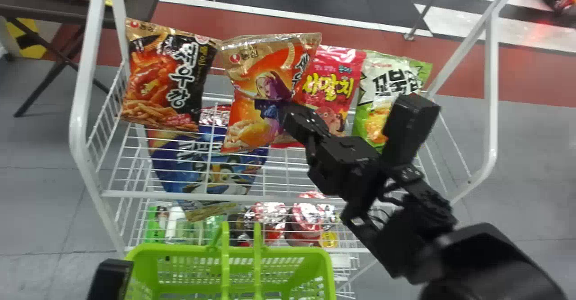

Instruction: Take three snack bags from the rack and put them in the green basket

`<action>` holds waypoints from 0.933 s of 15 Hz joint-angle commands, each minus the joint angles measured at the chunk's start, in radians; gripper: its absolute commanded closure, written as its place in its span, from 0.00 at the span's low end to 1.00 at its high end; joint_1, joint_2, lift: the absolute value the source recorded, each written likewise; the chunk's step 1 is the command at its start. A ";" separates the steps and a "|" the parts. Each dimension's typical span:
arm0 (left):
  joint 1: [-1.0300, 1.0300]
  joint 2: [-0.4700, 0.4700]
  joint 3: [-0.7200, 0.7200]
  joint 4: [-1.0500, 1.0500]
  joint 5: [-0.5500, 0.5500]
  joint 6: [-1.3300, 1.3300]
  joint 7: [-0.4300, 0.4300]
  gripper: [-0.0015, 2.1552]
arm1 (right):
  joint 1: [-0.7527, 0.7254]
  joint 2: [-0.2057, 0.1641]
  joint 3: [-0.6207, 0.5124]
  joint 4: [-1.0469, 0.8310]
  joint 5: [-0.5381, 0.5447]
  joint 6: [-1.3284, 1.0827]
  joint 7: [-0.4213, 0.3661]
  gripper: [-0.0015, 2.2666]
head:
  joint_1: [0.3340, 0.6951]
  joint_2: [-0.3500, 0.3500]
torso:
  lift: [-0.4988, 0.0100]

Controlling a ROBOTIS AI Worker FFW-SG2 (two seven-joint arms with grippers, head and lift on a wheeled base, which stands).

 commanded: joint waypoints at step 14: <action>-0.042 -0.096 -0.018 0.038 -0.062 0.000 0.016 0.77 | 0.259 0.099 -0.393 -0.218 -0.157 0.813 0.291 0.89 | 1.00 0.00 | 0.96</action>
